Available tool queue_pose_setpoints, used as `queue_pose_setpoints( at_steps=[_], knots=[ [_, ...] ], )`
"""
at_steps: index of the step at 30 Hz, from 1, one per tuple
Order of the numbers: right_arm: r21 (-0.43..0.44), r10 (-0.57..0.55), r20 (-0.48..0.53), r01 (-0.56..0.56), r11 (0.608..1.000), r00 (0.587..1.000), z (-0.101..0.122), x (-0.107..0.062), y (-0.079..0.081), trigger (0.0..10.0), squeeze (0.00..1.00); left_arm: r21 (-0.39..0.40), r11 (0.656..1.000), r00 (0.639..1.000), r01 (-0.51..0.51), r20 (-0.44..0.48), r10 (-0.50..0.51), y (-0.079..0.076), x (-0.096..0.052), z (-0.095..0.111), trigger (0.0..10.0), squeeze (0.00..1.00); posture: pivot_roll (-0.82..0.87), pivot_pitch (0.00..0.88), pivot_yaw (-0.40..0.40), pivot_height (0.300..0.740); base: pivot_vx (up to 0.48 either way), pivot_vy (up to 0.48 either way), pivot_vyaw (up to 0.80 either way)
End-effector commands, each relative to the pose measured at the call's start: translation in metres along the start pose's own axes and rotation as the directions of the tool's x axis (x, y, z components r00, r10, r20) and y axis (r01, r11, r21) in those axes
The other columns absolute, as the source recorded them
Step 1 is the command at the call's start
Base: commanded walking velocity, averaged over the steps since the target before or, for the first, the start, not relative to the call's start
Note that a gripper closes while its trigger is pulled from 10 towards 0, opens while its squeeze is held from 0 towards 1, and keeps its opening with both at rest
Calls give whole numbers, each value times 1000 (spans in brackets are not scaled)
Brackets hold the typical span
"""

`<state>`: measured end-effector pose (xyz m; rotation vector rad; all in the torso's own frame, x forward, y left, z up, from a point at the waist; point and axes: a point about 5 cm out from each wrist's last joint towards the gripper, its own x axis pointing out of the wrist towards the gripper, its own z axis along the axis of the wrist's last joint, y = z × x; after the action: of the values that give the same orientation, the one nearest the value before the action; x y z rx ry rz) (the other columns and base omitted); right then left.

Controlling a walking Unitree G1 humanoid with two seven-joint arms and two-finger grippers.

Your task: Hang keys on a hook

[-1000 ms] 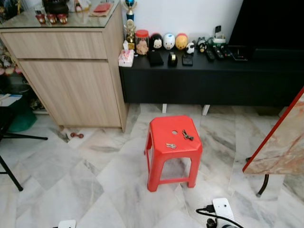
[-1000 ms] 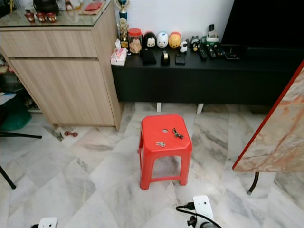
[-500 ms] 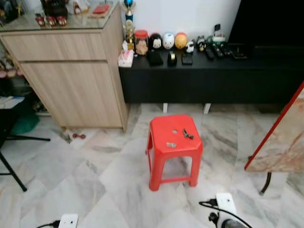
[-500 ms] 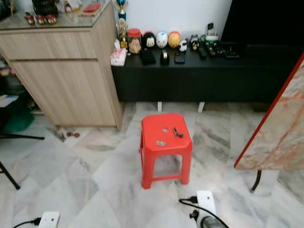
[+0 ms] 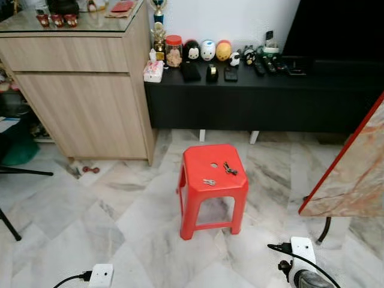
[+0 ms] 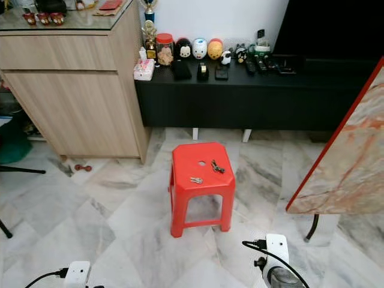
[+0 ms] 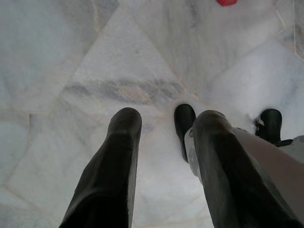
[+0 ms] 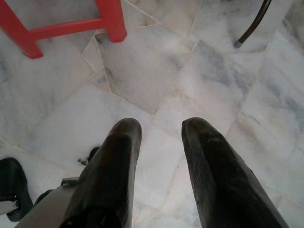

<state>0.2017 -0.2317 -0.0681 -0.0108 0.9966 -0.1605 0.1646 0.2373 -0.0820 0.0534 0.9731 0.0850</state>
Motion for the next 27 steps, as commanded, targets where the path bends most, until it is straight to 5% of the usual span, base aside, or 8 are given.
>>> queue_pose_setpoints(
  at_steps=[1, 12, 22, 27],
  knots=[
    [-3, 3, 9, -3, 1000, 1000, 1, 0, -2, 10000, 0, -34, 999, 1000, -5, -8, 5, -1, 0, -1, 10000, 0, -65, 0, -53, 740, 0, 0, 0],
    [125, -49, -33, 53, 991, 998, -17, -1, 1, 10000, 0, -38, 999, 998, -30, -47, 28, 8, -4, -16, 10000, 0, -96, 0, -6, 740, 0, 0, 0],
    [-25, -3, -52, 2, 1000, 999, -23, -2, 3, 10000, 0, -30, 999, 998, -28, -63, 26, 11, -7, -24, 10000, 0, -117, 0, 17, 740, 0, 0, 228],
    [-10, 7, -56, -7, 1000, 998, -25, -2, 4, 10000, 0, -34, 999, 998, -33, -62, 31, 12, -7, -25, 10000, 0, -127, 0, 24, 740, 0, 0, 585]
  ],
)
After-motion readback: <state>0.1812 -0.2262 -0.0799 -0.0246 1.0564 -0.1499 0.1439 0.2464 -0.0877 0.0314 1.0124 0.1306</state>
